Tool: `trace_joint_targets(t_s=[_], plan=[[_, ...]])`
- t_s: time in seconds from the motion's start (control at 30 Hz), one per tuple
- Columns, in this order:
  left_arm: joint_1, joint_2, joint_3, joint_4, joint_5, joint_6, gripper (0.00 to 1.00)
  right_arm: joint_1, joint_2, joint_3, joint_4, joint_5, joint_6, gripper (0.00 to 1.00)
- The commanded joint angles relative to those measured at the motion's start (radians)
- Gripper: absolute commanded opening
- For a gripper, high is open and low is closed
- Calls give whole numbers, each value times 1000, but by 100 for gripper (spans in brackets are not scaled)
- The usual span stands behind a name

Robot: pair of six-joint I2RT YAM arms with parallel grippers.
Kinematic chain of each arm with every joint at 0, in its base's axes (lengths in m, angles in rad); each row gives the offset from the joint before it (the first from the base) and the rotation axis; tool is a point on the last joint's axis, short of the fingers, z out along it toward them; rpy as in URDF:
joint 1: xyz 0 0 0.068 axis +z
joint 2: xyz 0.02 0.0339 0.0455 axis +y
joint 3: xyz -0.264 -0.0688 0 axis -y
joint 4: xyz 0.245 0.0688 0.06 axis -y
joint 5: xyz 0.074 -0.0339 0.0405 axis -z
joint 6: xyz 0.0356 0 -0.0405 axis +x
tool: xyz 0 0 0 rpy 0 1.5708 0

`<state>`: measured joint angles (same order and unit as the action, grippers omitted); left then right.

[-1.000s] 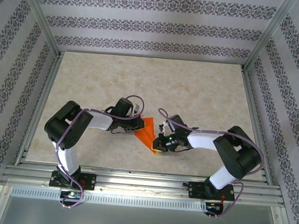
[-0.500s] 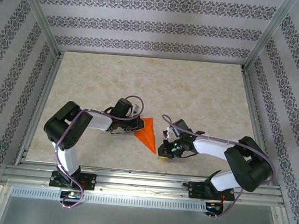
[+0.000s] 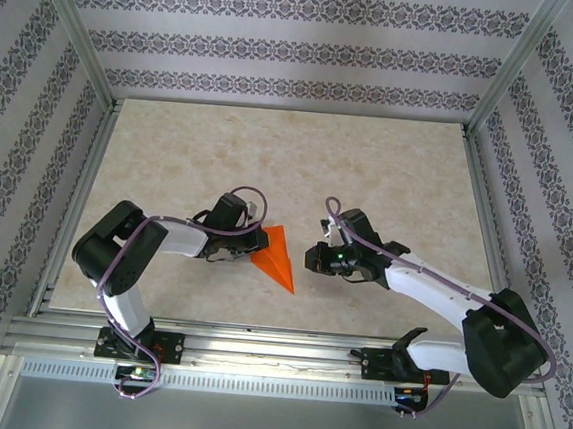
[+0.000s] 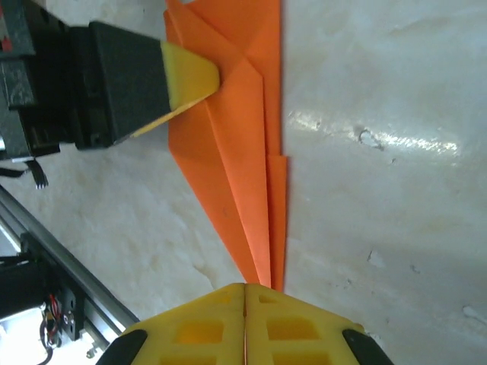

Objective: Fold a paper plane with a square sheet of paper (pick it up from the middle)
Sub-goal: Fourth fold the wing at the center of the table.

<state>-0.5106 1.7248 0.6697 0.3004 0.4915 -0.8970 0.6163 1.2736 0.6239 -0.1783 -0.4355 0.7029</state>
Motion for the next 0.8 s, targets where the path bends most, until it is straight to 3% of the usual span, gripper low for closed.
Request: trace_joint_targets(t_s=[0.0, 0.4, 0.57, 0.77], plan=[[-5, -22, -33, -48, -72, -31, 6, -10, 35, 26, 63, -12, 51, 8], [-7, -18, -59, 3, -58, -52, 6, 35, 219, 99, 164, -129, 106, 6], [-8, -16, -60, 6, -53, -50, 6, 60, 305, 139, 192, -121, 132, 0], [-7, 1, -47, 7, -39, -47, 5, 62, 366, 149, 259, -139, 172, 0]])
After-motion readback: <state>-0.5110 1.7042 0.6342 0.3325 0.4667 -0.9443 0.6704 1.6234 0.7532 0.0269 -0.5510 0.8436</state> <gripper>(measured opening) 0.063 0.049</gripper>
